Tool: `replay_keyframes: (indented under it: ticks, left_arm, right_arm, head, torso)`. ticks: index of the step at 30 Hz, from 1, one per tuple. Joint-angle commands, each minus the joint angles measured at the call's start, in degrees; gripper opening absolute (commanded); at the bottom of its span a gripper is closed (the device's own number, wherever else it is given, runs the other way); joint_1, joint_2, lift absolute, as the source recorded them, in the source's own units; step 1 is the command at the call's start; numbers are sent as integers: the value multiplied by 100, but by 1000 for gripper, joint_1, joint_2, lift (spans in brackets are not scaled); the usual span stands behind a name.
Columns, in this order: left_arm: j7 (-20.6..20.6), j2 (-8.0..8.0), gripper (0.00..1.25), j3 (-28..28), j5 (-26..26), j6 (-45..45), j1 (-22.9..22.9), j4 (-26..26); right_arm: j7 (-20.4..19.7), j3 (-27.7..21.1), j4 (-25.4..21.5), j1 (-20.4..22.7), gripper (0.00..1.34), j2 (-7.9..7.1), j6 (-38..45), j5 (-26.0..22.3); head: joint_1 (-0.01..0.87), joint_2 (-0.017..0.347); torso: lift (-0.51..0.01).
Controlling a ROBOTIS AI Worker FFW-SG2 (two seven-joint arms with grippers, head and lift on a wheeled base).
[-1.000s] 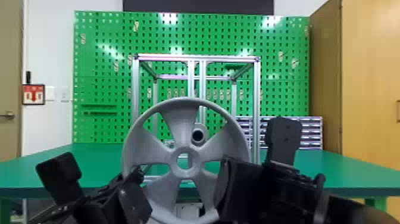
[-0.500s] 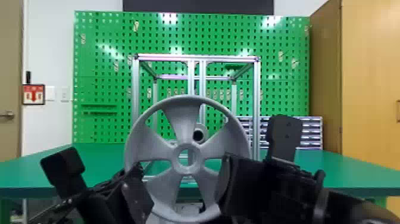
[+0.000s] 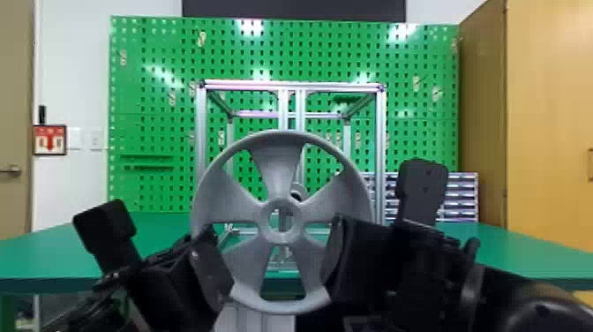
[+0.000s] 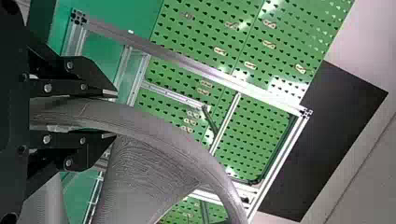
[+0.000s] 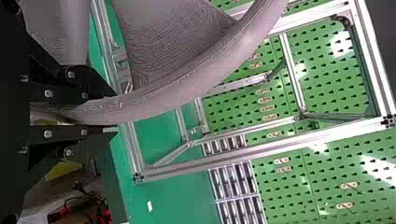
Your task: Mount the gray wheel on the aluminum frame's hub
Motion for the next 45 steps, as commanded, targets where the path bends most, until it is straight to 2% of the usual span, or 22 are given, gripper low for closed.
replay_keyframes:
  ticks: [1, 11, 25, 45]
  left_arm:
    - [34, -1, 339, -14, -27, -11, -134, 115]
    - [69, -9, 345, 22, -132, -20, -284, 230]
    - [69, -9, 357, -101, -202, -266, -565, 678]
    - [-27, -115, 370, -365, -211, -433, -820, 1012]
  right_arm:
    - [10, -13, 103, -93, 160, 5, -11, -28]
    - [151, -118, 270, -277, 160, 5, -20, -28]
    - [256, -162, 666, -541, 160, 5, -46, -11]
    - [309, -83, 929, -708, 160, 5, -143, 103]
  head:
    - [-5, 6]
    - [-5, 6]
    - [-5, 6]
    - [-5, 6]
  torso:
    - [-499]
    - [-499]
    - [-499]
    - [-499]
